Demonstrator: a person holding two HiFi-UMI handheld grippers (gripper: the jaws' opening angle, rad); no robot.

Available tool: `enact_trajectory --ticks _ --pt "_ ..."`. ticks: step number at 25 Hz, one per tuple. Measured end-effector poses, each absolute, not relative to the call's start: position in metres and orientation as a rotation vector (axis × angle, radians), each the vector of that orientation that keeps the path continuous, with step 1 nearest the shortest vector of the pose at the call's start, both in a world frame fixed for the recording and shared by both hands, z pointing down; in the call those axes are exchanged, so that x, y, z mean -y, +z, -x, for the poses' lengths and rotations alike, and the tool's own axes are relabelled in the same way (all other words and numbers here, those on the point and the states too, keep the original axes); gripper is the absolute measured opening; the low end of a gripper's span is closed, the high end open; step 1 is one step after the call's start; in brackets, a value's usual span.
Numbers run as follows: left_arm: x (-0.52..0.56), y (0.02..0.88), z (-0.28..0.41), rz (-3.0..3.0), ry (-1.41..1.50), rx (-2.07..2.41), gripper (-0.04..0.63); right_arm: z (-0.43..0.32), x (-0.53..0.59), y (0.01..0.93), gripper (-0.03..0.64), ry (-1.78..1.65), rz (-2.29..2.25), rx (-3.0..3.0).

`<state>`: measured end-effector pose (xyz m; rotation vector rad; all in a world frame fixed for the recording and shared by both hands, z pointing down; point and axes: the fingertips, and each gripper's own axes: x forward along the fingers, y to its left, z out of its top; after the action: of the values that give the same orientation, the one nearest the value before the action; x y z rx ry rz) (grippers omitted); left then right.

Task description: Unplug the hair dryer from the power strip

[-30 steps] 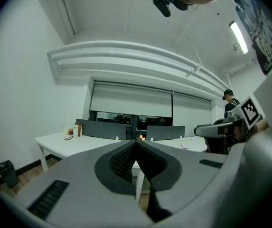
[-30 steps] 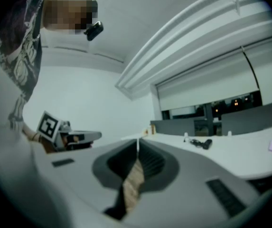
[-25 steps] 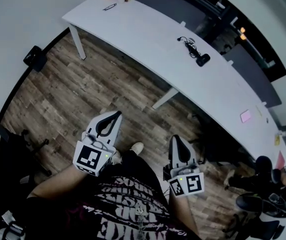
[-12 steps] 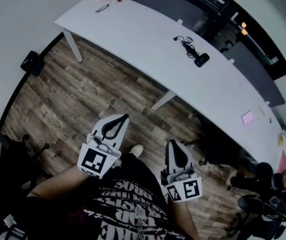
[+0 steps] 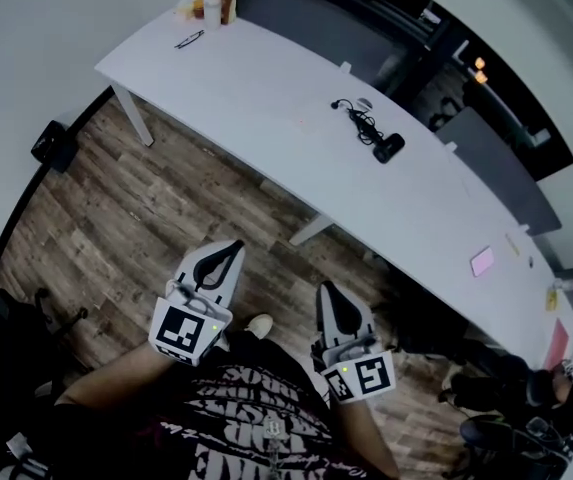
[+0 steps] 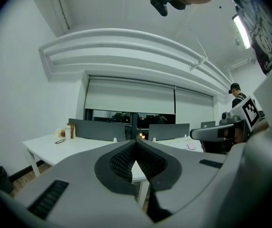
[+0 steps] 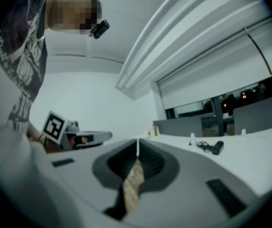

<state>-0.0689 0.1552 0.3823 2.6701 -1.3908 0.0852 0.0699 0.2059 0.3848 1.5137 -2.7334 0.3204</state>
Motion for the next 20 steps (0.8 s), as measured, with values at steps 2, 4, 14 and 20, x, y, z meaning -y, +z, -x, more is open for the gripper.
enact_trajectory --ticks 2,4,14,20 --pt "-0.146 0.376 0.061 -2.686 0.078 1.392 0.026 -0.075 -0.196 0.38 0.035 0.312 -1.509 2.747" --pt "-0.138 0.371 0.054 -2.694 0.067 1.401 0.026 -0.081 -0.187 0.377 0.035 0.325 -1.509 2.758" --pt "-0.108 0.362 0.022 -2.706 0.051 1.437 0.026 -0.125 -0.159 0.371 0.035 0.304 -1.525 2.793" --pt "-0.099 0.355 0.0 -2.726 0.025 1.432 0.026 -0.157 -0.148 0.37 0.035 0.303 -1.574 2.793"
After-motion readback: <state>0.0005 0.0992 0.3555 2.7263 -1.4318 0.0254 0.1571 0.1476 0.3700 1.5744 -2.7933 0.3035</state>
